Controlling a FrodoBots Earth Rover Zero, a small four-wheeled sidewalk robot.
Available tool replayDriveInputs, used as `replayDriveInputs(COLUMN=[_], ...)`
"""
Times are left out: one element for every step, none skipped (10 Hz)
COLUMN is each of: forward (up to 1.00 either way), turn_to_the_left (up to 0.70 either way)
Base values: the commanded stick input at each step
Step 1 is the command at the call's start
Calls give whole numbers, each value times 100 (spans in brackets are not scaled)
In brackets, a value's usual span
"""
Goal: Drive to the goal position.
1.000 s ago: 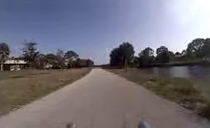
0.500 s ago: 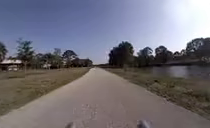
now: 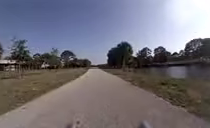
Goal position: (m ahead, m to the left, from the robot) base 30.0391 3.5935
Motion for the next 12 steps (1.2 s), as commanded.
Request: replayDriveInputs(forward=[100, 100, 100, 100, 100, 100, 100, 100, 100, 100, 100, 100], turn_to_the_left=[4, 8, 17, 30, 36, 14, 3, 3, 3, 3, 3, 3])
